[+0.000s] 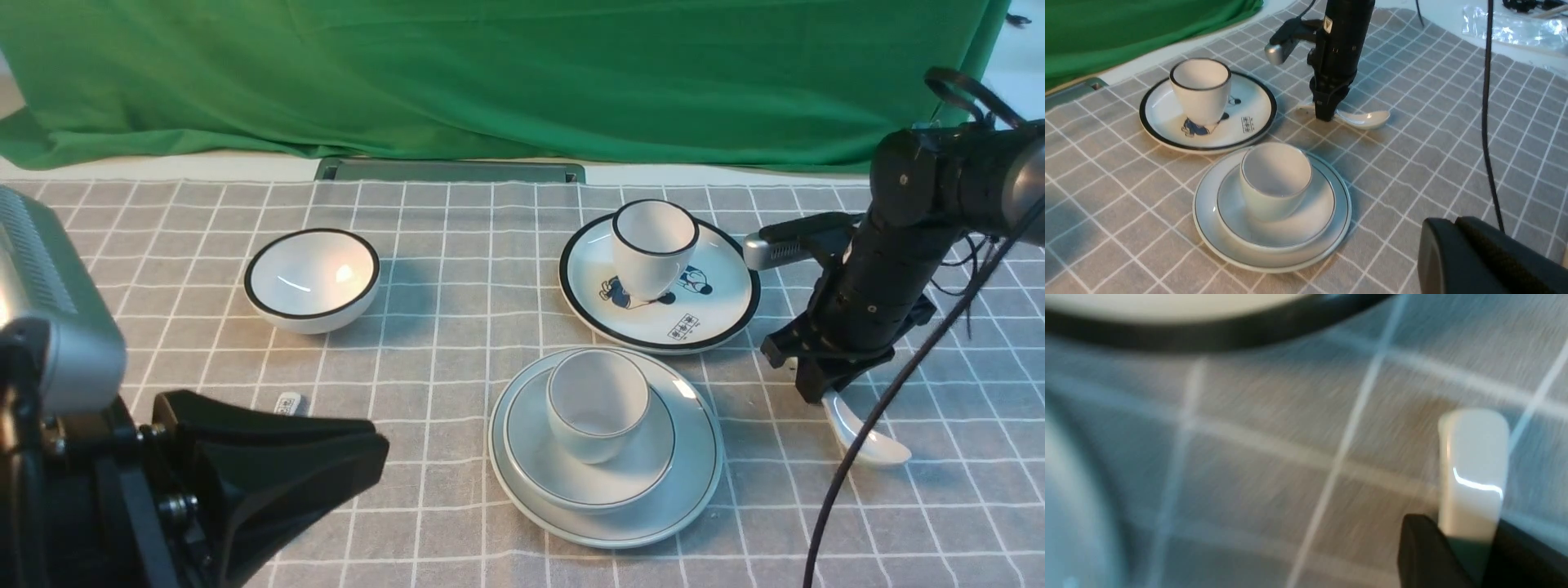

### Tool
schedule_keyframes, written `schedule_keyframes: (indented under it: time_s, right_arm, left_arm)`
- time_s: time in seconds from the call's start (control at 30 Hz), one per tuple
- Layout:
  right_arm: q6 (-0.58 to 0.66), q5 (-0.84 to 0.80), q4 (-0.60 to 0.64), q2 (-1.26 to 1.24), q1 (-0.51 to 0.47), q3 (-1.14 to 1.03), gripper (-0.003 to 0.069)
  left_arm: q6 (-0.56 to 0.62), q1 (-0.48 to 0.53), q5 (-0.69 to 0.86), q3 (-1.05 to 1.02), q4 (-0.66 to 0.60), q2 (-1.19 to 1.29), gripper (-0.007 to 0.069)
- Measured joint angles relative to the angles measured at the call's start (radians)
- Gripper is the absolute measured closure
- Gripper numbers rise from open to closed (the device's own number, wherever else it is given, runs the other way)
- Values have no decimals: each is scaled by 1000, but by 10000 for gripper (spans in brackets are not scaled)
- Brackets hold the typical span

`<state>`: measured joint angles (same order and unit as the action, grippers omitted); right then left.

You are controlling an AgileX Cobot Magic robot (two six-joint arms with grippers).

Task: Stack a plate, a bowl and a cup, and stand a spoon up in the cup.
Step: Use the right arm to grab a blue soup spoon, then use the right arm to put the blue soup spoon into the blue teacup in the middle

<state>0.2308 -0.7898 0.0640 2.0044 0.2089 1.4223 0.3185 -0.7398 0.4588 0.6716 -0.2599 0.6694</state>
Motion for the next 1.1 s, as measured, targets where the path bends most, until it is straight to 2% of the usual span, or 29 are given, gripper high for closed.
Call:
schedule_keyframes:
  time_s: [0.1, 0.17, 0.23, 0.27, 0.4, 0.43, 0.47, 0.53, 0.57, 0.63, 0.67, 0.7, 0.77, 0.9, 1.1]
  right_arm:
    - [-1, 76, 8, -180, 29, -124, 491]
    - [-10, 189, 9, -336, 70, -250, 491]
    - [-44, 362, 25, -492, 124, -401, 491]
    - [-51, 399, 33, -518, 136, -428, 491]
    - [-105, 808, 73, -693, 278, -660, 491]
    - [-115, 881, 76, -708, 302, -692, 491]
    - [-144, 1098, 81, -726, 367, -778, 491]
    - [-160, 1214, 82, -724, 412, -825, 491]
    - [-174, 1390, 83, -702, 465, -871, 491]
    - [-186, 1597, 83, -648, 513, -912, 491]
    - [-188, 1616, 83, -641, 517, -914, 491]
    - [-189, 1736, 79, -592, 542, -922, 491]
    - [-193, 1861, 69, -516, 553, -910, 491]
    - [-193, 1943, 65, -371, 554, -827, 491]
    - [-150, 1950, 63, -289, 554, -758, 491]
  left_arm:
    - [9, 0, 5, 0, 13, 0, 615]
    - [12, 0, -2, 0, 26, 0, 615]
    - [12, 0, -22, 0, 30, 0, 615]
    - [12, 0, -27, 0, 30, 0, 615]
    - [14, 0, -52, 0, 32, -1, 615]
    - [15, 0, -53, 0, 32, -1, 615]
    - [15, 0, -53, 0, 32, -1, 615]
    - [15, 0, -53, 0, 32, -1, 615]
    - [15, 0, -54, 0, 32, -1, 615]
    - [15, 0, -54, 0, 32, -1, 615]
    - [16, 0, -54, 0, 33, -1, 615]
    - [17, 0, -54, 0, 33, -1, 615]
    - [17, 0, -54, 0, 33, -1, 615]
    - [16, 0, -54, 0, 33, -1, 615]
    - [16, 0, -54, 0, 33, -1, 615]
